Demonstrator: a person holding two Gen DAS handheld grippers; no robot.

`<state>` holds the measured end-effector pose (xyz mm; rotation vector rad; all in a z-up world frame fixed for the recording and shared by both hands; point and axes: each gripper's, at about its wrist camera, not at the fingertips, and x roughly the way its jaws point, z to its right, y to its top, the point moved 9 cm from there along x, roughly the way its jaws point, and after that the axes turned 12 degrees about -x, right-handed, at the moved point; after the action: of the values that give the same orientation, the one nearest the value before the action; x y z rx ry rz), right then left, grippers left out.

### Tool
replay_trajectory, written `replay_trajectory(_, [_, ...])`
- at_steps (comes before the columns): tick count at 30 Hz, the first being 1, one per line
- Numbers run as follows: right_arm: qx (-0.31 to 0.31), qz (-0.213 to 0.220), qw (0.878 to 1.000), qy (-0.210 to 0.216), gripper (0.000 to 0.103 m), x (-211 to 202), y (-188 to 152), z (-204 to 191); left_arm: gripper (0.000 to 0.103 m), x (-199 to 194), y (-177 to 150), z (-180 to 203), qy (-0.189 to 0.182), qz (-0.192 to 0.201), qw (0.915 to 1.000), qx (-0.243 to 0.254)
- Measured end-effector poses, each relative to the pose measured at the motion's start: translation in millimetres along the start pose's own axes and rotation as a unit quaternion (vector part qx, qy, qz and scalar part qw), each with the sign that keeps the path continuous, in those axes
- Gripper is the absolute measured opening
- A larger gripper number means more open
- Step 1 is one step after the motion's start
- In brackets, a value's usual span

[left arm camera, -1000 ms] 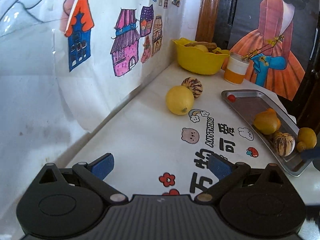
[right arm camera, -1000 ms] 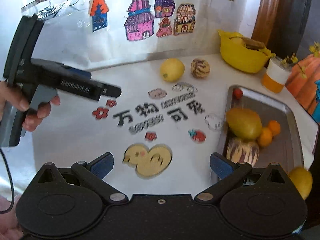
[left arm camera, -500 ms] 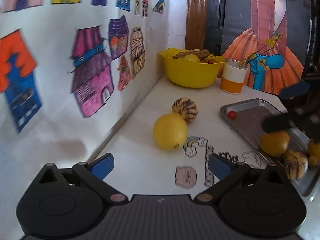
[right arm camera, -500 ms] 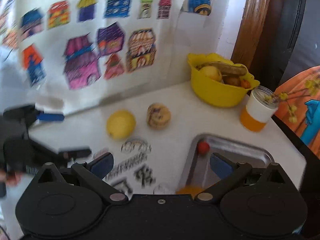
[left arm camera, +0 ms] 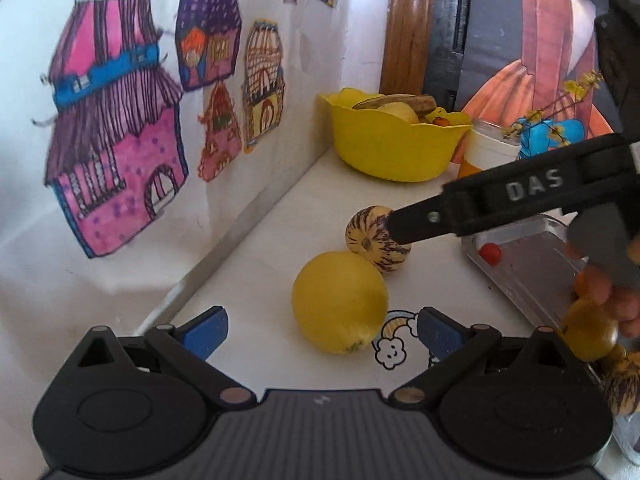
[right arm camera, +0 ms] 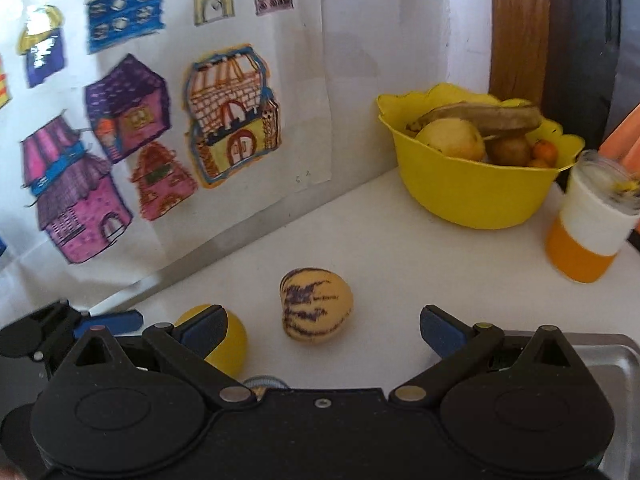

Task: Organize fruits
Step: 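Close the left tool on the yellow lemon while the right tool grasps the striped melon, then carry the lemon with the left tool onto the tray while the right tool sets the melon there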

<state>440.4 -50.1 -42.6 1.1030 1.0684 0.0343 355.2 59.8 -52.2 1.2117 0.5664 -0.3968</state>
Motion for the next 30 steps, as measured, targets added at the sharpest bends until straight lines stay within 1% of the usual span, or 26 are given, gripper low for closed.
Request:
replay_trajectory(2, [0.005,-0.003,1.000,0.007,0.097,10,1,1,0.102,4,1,-1,-0.005,0.001,1.0000,-0.003])
replay_trajectory(6, [0.012,-0.005,1.000,0.012,0.092,25,4,3,0.102,9,3,1,-0.021,0.005,0.9998,-0.003])
replay_trajectory(12, [0.025,-0.009,0.999,0.027,0.084,41,2,3,0.096,16,-1,2,-0.035,0.002,0.9994,-0.006])
replay_trajectory(15, [0.024,-0.012,0.999,0.032,0.079,47,1,1,0.090,18,-2,2,-0.041,-0.002,0.9991,-0.013])
replay_trajectory(17, [0.024,-0.014,0.999,0.034,0.073,48,1,0,0.085,19,-2,1,-0.046,-0.004,0.9987,-0.020])
replay_trajectory(18, [0.025,-0.015,0.999,0.034,0.071,49,1,0,0.084,20,-1,0,-0.049,-0.004,0.9985,-0.025])
replay_trajectory(20, [0.028,-0.018,0.999,0.038,0.062,49,-1,-1,0.078,21,0,-2,-0.050,-0.002,0.9981,-0.036])
replay_trajectory(22, [0.033,-0.019,0.999,0.039,0.058,51,-2,-1,0.073,21,2,-4,-0.051,-0.002,0.9978,-0.043])
replay_trajectory(23, [0.035,-0.018,0.998,0.041,0.057,51,-1,0,0.070,21,2,-5,-0.051,-0.002,0.9976,-0.046])
replay_trajectory(27, [0.036,-0.018,0.998,0.040,0.057,54,1,1,0.067,21,1,-7,-0.059,-0.005,0.9967,-0.055])
replay_trajectory(30, [0.032,-0.017,0.999,0.036,0.055,56,2,1,0.061,21,0,-6,-0.068,-0.008,0.9960,-0.057])
